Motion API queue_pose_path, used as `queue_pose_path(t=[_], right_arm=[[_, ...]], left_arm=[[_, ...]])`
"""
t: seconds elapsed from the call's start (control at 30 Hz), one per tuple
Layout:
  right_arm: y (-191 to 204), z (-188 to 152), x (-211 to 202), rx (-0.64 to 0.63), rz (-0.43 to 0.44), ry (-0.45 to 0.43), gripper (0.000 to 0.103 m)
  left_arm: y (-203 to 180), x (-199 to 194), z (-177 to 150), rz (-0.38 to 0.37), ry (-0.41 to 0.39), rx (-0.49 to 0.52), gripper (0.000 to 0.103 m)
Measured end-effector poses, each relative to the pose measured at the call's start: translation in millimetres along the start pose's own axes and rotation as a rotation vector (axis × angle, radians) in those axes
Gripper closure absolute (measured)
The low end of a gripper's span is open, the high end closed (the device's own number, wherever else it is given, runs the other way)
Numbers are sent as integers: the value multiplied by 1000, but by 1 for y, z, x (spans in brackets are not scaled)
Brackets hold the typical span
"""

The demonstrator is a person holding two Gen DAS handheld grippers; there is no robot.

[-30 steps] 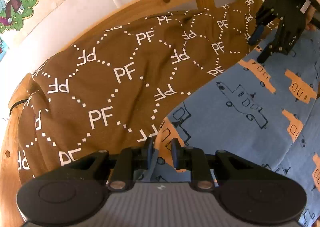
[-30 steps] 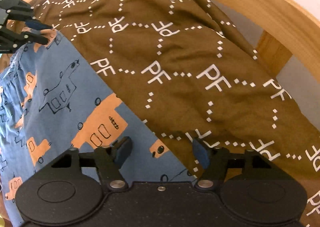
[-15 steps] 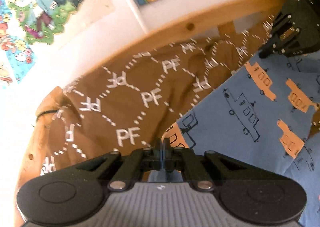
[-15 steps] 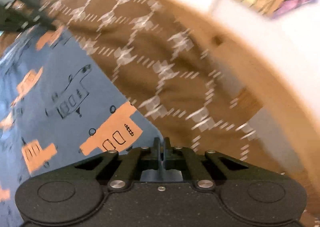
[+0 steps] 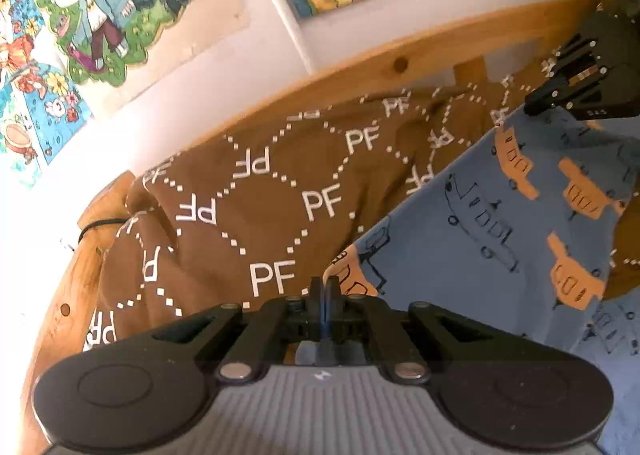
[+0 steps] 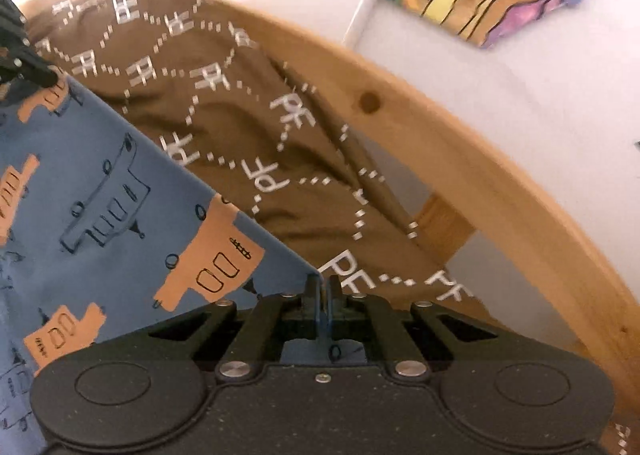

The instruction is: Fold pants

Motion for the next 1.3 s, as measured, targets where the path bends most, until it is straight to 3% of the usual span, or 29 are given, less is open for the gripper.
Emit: queue_pose_path(t=[0.17,0.3,0.43,0.5,0.57,0.63,0.77,0.9,1.03,1.1,1.17,1.3], right_arm=[[8,-11,-66,9,-32,-104,101],[27,-29,-113,7,-28,-157,101],[50,-43,-130,-44,-22,-142,101],[56,-45,-128,-69,-28,-124,86],[58,-43,-125,-100,-50,-124,44],[62,-42,-119,-147,-63,-125,33],[78,-42,-92,-246,-74,-112,38],[89,-42,-60,-309,-138,-106,47],[94,-43,-33,-326,-162,-91,62],[94,-43,-28,-333,-180,-96,76],[93,-41,-29,-323,-190,-110,98],[93,-42,-50,-307,-184,-124,103]], left_arm=[[-9,-35,-9,-38,-110,34,103],[-24,-63,-23,-49,-168,125,103],[-41,-78,-35,-24,-176,222,103],[-44,-81,-36,-10,-165,223,103],[-45,-82,-36,3,-158,214,103],[-45,-83,-35,14,-152,201,103],[-42,-81,-32,18,-148,180,103],[-40,-77,-34,16,-138,187,103],[-35,-74,-35,12,-132,170,103],[-35,-75,-36,8,-133,166,103],[-36,-75,-37,3,-134,165,103],[-39,-81,-41,7,-143,173,103]])
Point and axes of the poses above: each gripper's, at about its wrist camera, not at the fingertips, and x roughly the way its jaws point, y to its left, z to its top, the point moved 6 cm from there along x, roughly the way its jaws point, and after that the axes turned 4 degrees about -x, right-handed, at the moved point
